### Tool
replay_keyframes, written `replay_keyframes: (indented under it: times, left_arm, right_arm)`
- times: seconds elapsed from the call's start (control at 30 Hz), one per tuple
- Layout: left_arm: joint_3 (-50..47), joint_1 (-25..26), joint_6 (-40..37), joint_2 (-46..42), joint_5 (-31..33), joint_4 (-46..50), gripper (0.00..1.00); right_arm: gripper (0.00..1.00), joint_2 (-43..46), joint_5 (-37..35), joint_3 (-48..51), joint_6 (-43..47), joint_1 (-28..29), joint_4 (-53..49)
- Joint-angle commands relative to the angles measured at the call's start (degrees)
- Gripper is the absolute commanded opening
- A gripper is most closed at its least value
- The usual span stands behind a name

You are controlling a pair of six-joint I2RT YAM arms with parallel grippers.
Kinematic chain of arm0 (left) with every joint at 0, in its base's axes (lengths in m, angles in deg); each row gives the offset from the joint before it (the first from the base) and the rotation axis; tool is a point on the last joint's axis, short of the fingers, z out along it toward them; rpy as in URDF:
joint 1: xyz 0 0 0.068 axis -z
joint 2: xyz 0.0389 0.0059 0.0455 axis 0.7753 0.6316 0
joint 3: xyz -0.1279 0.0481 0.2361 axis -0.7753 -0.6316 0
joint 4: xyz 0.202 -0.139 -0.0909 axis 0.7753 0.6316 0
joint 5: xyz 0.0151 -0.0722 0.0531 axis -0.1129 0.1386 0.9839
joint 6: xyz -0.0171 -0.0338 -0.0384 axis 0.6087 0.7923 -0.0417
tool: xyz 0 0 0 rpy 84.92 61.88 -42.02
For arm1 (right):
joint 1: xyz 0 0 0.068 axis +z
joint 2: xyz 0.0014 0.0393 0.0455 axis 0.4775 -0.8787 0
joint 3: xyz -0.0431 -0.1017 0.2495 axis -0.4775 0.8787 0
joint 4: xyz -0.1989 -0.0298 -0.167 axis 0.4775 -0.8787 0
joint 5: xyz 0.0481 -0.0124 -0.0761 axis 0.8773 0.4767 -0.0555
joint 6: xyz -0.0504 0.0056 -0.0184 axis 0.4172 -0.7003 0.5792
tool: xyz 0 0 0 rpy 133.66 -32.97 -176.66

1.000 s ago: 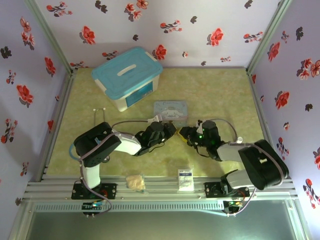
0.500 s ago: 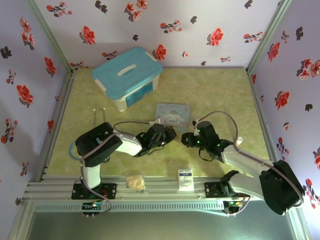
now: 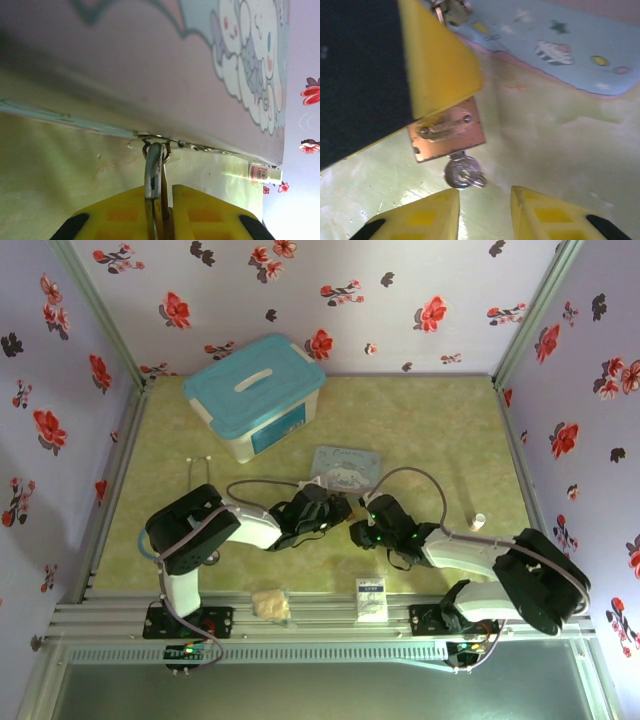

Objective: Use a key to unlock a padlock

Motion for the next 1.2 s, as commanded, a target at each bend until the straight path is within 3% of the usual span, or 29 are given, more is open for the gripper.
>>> replay_keyframes:
  times: [0.0,0.27,0.37,0.63,0.87,1.17]
  left_arm:
    - [0.4,-0.2,-0.1,-1.3,-2.9,-2.0,0.02]
    - [0.8,-0.1,0.0,-1.5,-4.5,-1.5,0.02]
    - [0.6,0.0,0.9,-0.7,-4.8,-3.0,0.02]
    - [-0.3,-0.2,1.3,0.2,-5.2,-4.2,0.07]
    - [-1.0,-0.4,-0.4,0.3,-5.1,-2.9,0.17]
    - [-1.0,-0.4,-4.6,-0.6,-3.9,2.4,0.25]
  right_arm:
    - [0.34,-2.4,-1.5,-1.4,2.2,1.1,6.0]
    - [0.25,-5.8,-11.4,-3.8,5.6,4.6,5.0]
    - [0.17,-7.0,-11.1,-3.6,5.5,5.0,7.5]
    - [0.06,-9.6,-4.4,-2.7,2.3,4.7,13.5]
    - [0.05,-10.5,9.9,2.4,-4.9,-0.4,26.6]
    - [0.03,-13.1,14.4,4.8,-10.3,-3.3,34.2]
